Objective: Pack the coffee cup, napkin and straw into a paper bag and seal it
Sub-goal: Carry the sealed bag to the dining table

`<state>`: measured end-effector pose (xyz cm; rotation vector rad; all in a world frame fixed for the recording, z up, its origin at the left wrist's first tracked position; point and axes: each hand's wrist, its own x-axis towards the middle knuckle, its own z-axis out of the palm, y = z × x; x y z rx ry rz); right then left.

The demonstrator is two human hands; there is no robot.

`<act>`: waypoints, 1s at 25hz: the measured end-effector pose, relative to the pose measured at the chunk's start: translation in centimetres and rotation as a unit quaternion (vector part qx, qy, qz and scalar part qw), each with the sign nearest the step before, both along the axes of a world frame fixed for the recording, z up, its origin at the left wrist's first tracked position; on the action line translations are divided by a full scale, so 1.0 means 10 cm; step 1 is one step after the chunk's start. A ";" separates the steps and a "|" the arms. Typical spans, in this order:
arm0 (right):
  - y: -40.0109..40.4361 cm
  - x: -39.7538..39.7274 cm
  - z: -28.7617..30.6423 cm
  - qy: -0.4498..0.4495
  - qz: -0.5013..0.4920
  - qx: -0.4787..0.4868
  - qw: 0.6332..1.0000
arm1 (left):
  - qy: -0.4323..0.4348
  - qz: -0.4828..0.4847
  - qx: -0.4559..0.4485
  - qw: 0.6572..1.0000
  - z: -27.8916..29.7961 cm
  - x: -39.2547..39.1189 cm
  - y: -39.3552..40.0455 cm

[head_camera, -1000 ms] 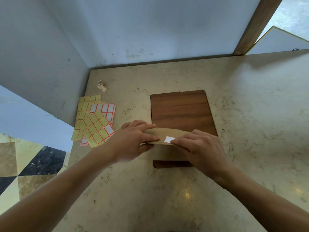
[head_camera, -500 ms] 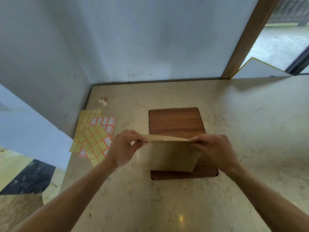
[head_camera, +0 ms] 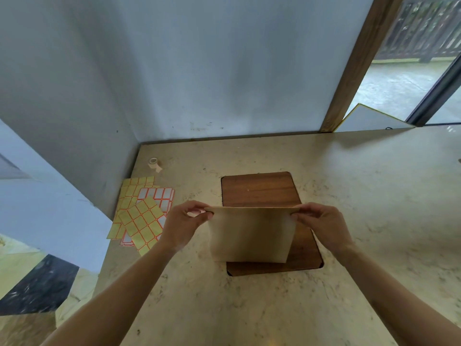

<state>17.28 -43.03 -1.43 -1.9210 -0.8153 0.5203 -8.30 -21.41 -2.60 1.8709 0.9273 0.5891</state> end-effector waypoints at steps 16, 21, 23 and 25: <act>0.23 -0.18 0.51 0.024 0.010 0.109 0.994 | -0.084 0.043 0.048 0.994 0.53 -0.17 0.07; 0.39 -0.31 1.02 0.058 0.031 0.177 0.982 | -0.106 0.033 0.092 0.990 1.02 -0.37 0.16; 0.45 -0.38 1.21 0.052 0.043 0.196 0.978 | -0.118 0.044 0.106 0.986 1.16 -0.46 0.18; 0.50 -0.46 1.36 0.041 0.057 0.209 0.975 | -0.137 0.063 0.108 0.983 1.30 -0.56 0.18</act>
